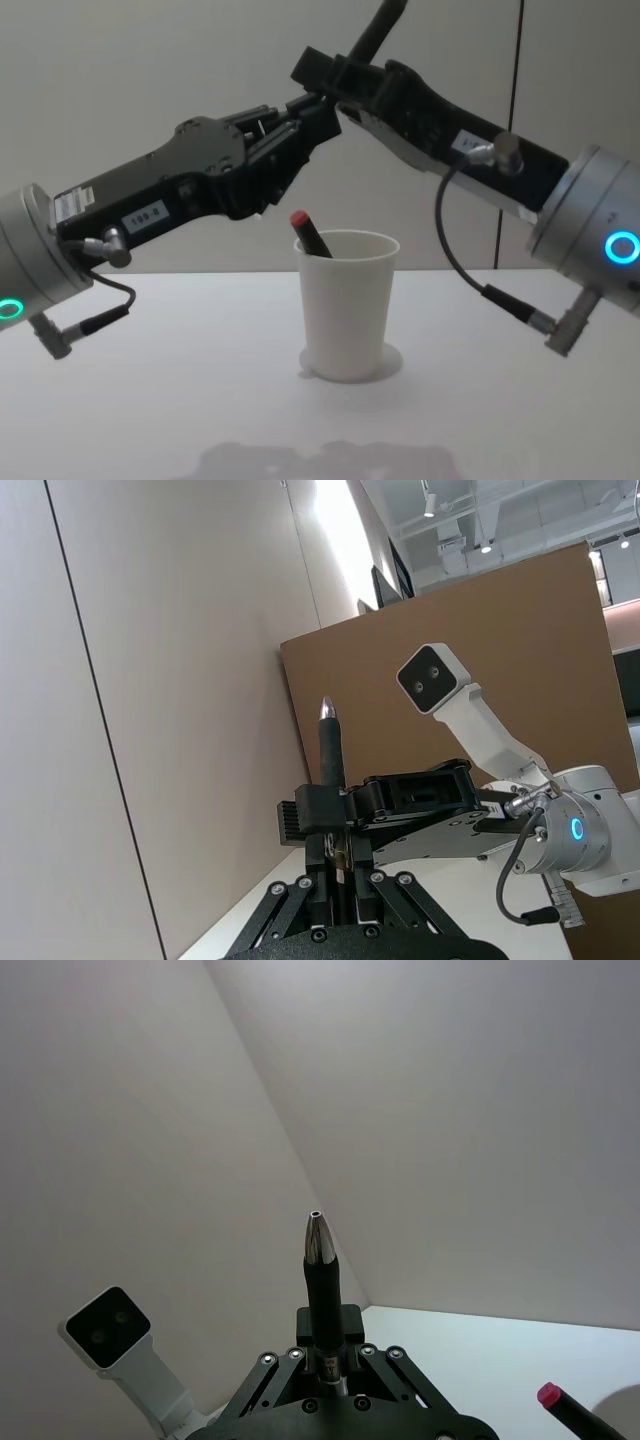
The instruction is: Place the pen into the pen holder.
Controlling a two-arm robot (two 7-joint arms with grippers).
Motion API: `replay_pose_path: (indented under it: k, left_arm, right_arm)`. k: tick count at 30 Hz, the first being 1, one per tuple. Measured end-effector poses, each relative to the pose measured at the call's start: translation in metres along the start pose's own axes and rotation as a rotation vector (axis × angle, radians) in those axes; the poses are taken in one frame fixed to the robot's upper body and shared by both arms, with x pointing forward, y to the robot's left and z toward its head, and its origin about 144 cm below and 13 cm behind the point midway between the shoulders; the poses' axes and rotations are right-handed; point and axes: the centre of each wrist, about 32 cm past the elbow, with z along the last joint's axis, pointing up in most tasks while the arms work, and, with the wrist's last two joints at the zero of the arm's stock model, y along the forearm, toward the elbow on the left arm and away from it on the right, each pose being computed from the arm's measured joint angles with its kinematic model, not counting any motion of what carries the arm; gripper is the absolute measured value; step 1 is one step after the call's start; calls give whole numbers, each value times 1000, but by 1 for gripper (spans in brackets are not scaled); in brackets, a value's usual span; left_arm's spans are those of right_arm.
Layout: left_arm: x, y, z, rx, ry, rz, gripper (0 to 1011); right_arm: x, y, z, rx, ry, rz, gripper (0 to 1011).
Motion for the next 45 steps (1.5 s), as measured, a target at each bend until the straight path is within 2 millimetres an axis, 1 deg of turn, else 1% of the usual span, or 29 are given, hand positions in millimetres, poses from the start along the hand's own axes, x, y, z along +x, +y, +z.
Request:
replay_pose_path:
  k: [2, 4, 5, 7, 8, 10, 13, 15, 16, 18, 19, 21, 26, 30, 32, 45]
  left_arm:
    - [0, 0, 0, 0, 0, 0, 155]
    - [0, 0, 0, 0, 0, 0, 185]
    - [0, 0, 0, 1, -1, 0, 233]
    - [0, 0, 0, 1, -1, -1, 266]
    - [0, 0, 0, 2, -1, -1, 313]
    - [0, 0, 0, 3, 1, 0, 351]
    - [0, 0, 0, 3, 1, 0, 450]
    - [0, 0, 0, 3, 1, 1, 490]
    - [0, 0, 0, 3, 1, 1, 552]
    - [0, 0, 0, 3, 1, 1, 593]
    - [0, 0, 0, 3, 1, 1, 657]
    - [0, 0, 0, 3, 1, 1, 697]
    - [0, 0, 0, 2, 1, 1, 870]
    - [0, 0, 0, 2, 1, 1, 968]
    - [0, 0, 0, 2, 1, 1, 1003]
    - [0, 0, 0, 1, 1, 1, 1004]
  right_arm:
    - [0, 0, 0, 0, -1, 1, 133]
    - [-1, 0, 0, 2, -1, 2, 133]
    - [-1, 0, 0, 3, -2, 3, 133]
    - [-1, 0, 0, 5, -3, 3, 133]
    - [-1, 0, 0, 6, -4, 3, 133]
    - [-1, 1, -1, 7, -5, 5, 133]
    - [-2, 1, -1, 9, -7, 7, 133]
    - [-2, 1, -1, 9, -8, 7, 133]
    - [-2, 1, -1, 8, -8, 9, 133]
    - [-2, 1, -1, 9, -10, 8, 133]
    - [-2, 1, -1, 10, -12, 8, 133]
    - [-1, 1, -1, 12, -13, 7, 133]
    - [-1, 0, 0, 15, -18, 4, 133]
    - [-1, 0, 1, 17, -23, 1, 133]
    - [-1, -1, 1, 18, -25, -1, 133]
    - [-3, -10, 8, 26, -60, -31, 133]
